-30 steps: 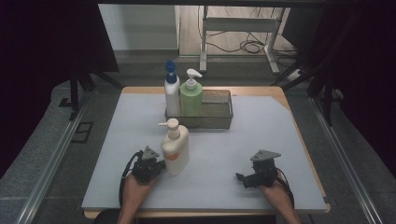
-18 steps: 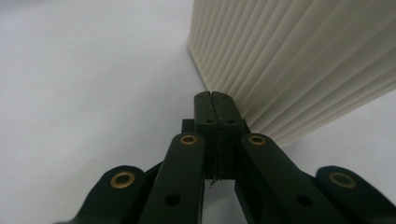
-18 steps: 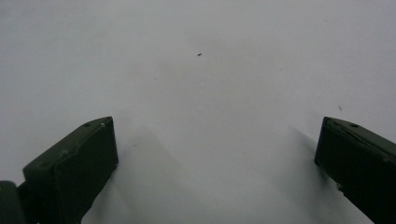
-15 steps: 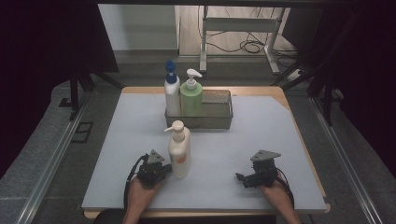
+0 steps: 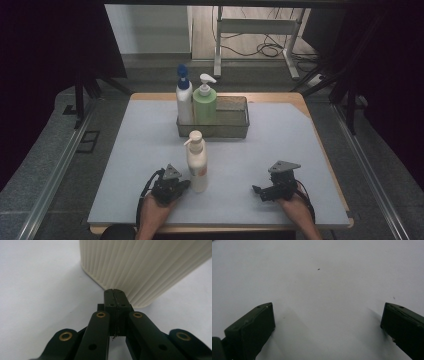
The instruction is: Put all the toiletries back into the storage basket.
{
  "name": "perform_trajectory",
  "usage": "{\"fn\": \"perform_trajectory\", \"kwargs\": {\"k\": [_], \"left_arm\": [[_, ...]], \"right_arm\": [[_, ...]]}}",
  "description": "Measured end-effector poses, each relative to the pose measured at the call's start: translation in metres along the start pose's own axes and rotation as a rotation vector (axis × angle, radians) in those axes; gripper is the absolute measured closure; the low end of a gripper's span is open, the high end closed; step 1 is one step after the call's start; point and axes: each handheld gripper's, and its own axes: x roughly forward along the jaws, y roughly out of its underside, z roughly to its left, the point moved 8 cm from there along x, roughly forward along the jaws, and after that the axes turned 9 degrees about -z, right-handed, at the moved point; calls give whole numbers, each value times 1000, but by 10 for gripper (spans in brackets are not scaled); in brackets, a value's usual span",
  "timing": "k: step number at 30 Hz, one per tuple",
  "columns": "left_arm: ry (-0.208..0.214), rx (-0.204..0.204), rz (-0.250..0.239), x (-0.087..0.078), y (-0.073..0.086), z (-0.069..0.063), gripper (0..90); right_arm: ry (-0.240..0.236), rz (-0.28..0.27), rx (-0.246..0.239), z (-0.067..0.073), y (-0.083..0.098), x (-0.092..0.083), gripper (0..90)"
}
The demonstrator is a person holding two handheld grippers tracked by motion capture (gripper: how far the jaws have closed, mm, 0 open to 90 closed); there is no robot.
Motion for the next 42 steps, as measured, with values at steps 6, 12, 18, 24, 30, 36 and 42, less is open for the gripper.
{"fn": "perform_trajectory", "kwargs": {"k": [6,12,18,24,30,36,42], "left_arm": [[19,23,9,2,0,-8,893],[36,46,9,6,-2,-14,892],[58,68,9,11,-4,-21,892],[74,79,8,16,-7,-26,892],[93,98,13,21,-11,-30,892],[104,102,12,22,-11,-30,892],[94,105,13,19,-9,-28,890]], "right_arm": [[0,0,-1,0,0,0,0],[0,0,0,0,0,0,0],[0,0,0,0,0,0,0],[0,0,0,0,0,0,0],[1,0,0,0,0,0,0],[0,0,0,0,0,0,0],[-1,2,1,0,0,0,0]]}}
